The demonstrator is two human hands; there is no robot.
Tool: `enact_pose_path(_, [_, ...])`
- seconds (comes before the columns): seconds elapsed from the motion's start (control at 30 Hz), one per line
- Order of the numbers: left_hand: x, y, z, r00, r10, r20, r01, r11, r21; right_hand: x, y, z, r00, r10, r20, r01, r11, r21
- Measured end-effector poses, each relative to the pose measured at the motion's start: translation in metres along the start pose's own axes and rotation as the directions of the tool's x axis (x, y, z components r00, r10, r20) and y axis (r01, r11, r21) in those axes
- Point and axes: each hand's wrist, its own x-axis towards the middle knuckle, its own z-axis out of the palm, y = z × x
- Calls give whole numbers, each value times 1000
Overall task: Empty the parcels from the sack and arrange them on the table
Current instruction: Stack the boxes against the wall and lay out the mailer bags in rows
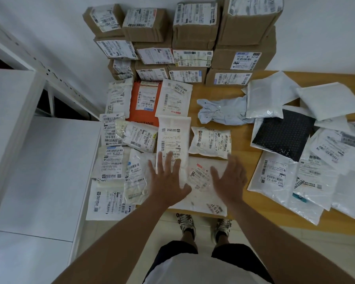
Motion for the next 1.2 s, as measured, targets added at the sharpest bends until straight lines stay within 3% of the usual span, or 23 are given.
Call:
enact_pose_path(0.07, [6, 2, -5, 994, 40, -106, -46, 997, -54, 33, -14, -12, 992, 117, -37, -114, 991, 74])
enact_pose_path(0.17, [22, 6, -14, 980, 60, -190, -83, 990, -115, 76, -33, -20, 937, 326, 127, -340, 933, 119])
enact_pose_path(0.3, [55, 14, -30, 993, 93, -71, -104, 981, -163, 107, -32, -12, 878, 405, 256, -445, 887, 126])
enact_pose_path(0.43, [82, 21, -42, 997, 80, 0, -78, 977, -198, 109, -23, -11, 870, 385, 307, -479, 809, 341])
enact_pose_path(0.63, [104, 34, -42, 994, 75, 81, -60, 983, -171, 107, -14, -13, 922, 219, 319, -329, 877, 349])
enact_pose_path(0.77, [108, 43, -36, 996, 10, 87, 2, 990, -144, 110, -8, -17, 938, 65, 342, -106, 989, 103])
enact_pose_path(0.87, [111, 57, -38, 992, -42, 117, 65, 978, -197, 118, -3, -16, 913, -13, 408, 26, 999, -25])
enact_pose_path(1.2, [131, 74, -48, 949, -267, -170, 159, 866, -473, 144, -3, -30, 855, -220, 469, 155, 973, 174])
